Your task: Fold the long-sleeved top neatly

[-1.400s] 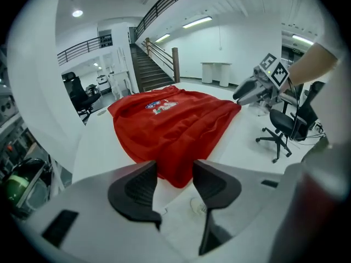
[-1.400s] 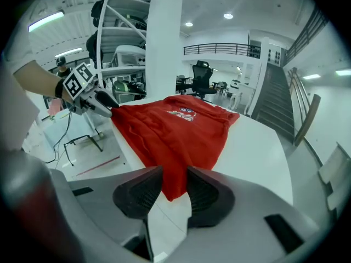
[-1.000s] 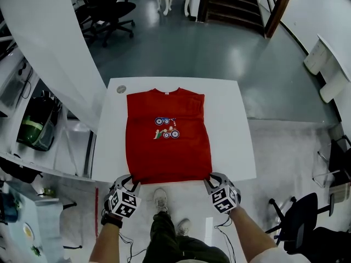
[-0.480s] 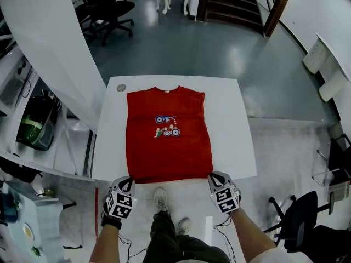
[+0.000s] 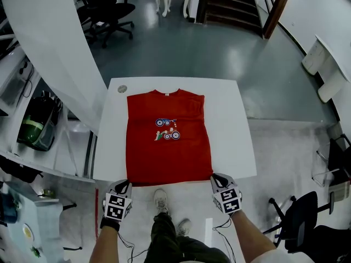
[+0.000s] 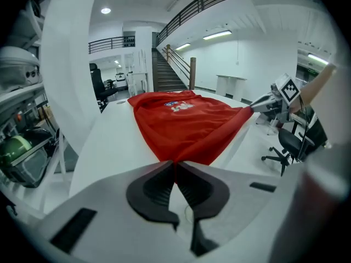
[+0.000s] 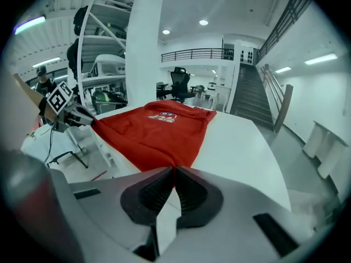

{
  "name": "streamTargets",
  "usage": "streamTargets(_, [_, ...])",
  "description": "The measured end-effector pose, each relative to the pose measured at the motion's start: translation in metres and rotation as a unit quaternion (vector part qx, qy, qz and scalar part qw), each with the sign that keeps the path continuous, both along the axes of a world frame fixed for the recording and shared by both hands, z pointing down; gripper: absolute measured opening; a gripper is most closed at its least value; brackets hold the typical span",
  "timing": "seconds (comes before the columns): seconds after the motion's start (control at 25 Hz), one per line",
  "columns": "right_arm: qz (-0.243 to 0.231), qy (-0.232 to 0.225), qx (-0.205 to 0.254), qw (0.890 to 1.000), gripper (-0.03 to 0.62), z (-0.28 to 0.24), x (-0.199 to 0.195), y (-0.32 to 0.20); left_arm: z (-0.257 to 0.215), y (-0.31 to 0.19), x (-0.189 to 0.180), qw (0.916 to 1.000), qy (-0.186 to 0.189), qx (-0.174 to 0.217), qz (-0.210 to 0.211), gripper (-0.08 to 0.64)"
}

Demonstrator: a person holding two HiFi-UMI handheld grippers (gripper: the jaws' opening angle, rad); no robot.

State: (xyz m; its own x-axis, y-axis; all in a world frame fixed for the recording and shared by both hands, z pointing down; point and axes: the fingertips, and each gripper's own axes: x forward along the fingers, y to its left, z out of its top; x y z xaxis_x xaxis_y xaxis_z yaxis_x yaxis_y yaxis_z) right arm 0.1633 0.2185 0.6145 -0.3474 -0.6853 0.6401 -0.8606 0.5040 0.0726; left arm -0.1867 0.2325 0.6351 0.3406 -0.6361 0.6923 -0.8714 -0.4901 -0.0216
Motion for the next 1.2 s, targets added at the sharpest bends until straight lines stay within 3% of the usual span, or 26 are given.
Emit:
streamTargets(0.4, [0.009, -0.017, 0.013, 1.000, 0.029, -0.035, -0.007, -0.036, -0.043, -0.038, -0.008, 1.0000, 0.006, 0.001, 0.007, 0.023])
streamTargets(1.2, [0.040, -0.015, 0.020, 0.999, 0.028, -0.087, -0.018, -0.193, -0.089, -0.210, -0.016, 0.9989, 0.006, -0.015, 0.044, 0.023])
